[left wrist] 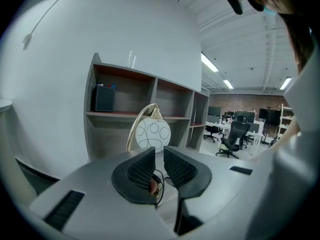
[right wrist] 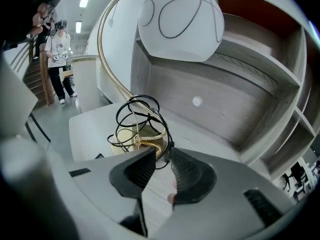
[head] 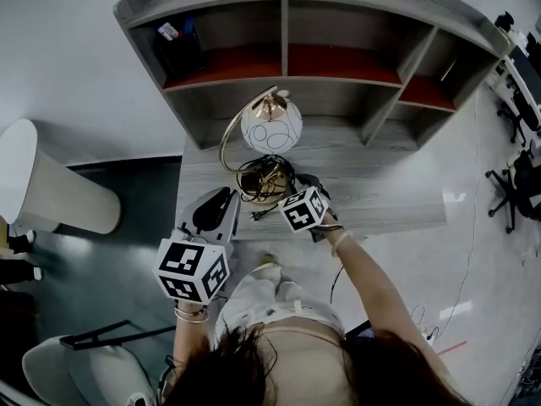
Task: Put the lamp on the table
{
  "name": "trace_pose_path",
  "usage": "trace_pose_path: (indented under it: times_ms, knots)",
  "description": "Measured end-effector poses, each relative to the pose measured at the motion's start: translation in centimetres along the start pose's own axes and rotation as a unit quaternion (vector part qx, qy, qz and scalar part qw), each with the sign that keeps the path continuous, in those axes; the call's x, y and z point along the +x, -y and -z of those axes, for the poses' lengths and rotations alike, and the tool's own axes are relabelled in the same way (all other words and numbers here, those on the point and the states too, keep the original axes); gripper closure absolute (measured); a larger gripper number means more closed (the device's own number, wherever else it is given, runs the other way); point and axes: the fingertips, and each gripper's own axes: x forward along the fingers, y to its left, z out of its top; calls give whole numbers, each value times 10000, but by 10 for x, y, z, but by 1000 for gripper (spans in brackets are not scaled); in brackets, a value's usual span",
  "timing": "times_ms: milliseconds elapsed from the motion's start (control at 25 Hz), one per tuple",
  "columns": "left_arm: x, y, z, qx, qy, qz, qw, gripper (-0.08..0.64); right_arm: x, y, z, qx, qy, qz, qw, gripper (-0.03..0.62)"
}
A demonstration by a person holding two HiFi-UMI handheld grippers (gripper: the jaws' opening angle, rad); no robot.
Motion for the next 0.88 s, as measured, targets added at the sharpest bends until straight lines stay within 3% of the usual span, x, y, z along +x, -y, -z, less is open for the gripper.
trace_pose_path:
  times_ms: [480,880]
  knots:
    - [-29,43,18,-166,-102,-35,9998,506,-53,-13,24,205,28,-318,9993,509]
    - [-59,67,27,-341,-14,-371,9987,514,-101,-25,28,83,410,-450,9981,509]
